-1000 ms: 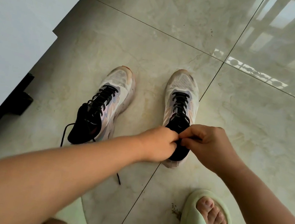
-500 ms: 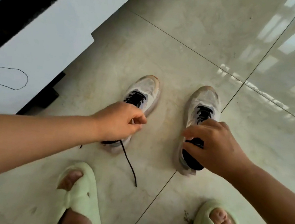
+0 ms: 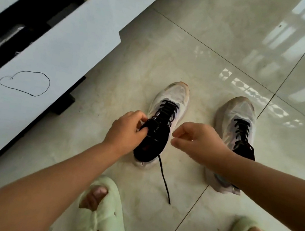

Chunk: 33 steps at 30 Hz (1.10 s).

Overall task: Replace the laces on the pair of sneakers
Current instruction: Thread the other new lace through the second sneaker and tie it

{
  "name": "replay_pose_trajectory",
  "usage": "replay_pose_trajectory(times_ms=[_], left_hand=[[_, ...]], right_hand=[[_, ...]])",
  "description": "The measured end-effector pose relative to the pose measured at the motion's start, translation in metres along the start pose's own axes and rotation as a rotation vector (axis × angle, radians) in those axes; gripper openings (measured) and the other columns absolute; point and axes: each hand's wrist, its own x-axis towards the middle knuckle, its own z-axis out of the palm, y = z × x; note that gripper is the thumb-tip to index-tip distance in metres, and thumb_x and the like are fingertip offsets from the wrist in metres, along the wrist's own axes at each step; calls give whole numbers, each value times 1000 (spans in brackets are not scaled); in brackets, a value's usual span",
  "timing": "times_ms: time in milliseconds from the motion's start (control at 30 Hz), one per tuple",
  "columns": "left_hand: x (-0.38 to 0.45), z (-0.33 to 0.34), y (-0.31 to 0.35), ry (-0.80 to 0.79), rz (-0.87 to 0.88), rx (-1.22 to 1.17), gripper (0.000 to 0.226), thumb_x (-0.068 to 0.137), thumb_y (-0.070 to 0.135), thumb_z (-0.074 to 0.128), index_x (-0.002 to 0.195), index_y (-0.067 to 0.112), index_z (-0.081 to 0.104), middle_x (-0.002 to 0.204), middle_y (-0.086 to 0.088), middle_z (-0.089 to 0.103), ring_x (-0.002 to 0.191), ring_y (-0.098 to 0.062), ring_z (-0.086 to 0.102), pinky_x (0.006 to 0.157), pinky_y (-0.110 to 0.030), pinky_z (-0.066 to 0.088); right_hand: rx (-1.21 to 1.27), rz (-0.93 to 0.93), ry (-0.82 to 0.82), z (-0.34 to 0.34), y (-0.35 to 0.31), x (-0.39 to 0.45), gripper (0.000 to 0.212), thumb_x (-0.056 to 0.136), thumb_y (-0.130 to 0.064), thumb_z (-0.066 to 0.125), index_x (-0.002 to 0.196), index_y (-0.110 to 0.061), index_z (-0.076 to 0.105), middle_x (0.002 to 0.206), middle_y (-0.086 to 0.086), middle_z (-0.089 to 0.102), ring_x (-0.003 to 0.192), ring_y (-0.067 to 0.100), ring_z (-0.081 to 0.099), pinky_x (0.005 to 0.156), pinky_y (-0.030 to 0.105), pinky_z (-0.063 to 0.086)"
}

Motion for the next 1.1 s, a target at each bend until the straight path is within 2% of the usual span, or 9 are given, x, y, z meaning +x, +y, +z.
replay_pose_trajectory(times_ms=[67,167,333,467,567,700,900,1000,1100], left_hand=[[-6,6,4,2,15,-3,13,80,23,63,93,21,60,82,10,52,71,-14,52,62,-23,36],[-24,20,10,-38,1,-98,16,79,25,65,90,17,57,81,6,56,71,-15,54,62,-28,43],[-65,36,9,-113,-44,-243,17,78,27,64,89,18,55,81,5,59,71,-11,56,62,-27,48],[-69,24,-3,-259,-57,-351,15,75,31,70,83,25,58,71,7,61,60,-1,54,59,-19,47],[-49,12,-8,-185,-32,-497,8,81,31,66,85,25,67,67,12,63,56,-1,56,60,-19,50],[-17,15,5,-109,98,-288,18,86,14,63,102,18,72,85,7,61,69,-2,55,68,-7,41],[6,13,17,-173,231,-11,14,80,31,70,89,21,74,81,5,55,78,-15,56,68,-28,45],[5,16,20,-161,279,44,15,85,27,65,88,14,71,85,0,56,81,-20,56,70,-29,43],[-2,23,19,-39,234,-26,13,88,19,61,86,8,67,85,-4,59,77,-19,55,69,-27,41]], right_hand=[[87,76,159,11,1,7,14,83,-30,66,92,-21,61,82,-8,61,76,6,57,61,16,44],[189,141,325,27,2,17,19,82,-29,64,97,-21,58,83,-8,58,72,4,54,57,18,41],[263,184,332,51,14,12,15,80,-20,66,94,-21,60,81,-2,61,72,12,59,65,30,53],[381,204,376,62,24,4,12,80,-17,68,87,-22,60,75,-2,62,64,5,56,57,19,51],[484,243,413,62,25,7,7,85,-16,64,88,-21,63,79,6,67,68,15,63,64,30,55],[302,172,428,59,22,12,8,81,-11,65,81,-19,66,71,-1,66,64,9,60,61,22,52],[124,187,437,64,20,16,7,74,-16,60,78,-19,64,82,0,62,75,17,59,72,33,51],[51,168,440,69,21,18,6,75,-15,59,76,-20,59,84,-1,58,75,16,53,69,27,41],[103,148,432,71,25,20,7,82,-12,57,77,-17,57,84,2,59,77,16,52,68,24,37]])
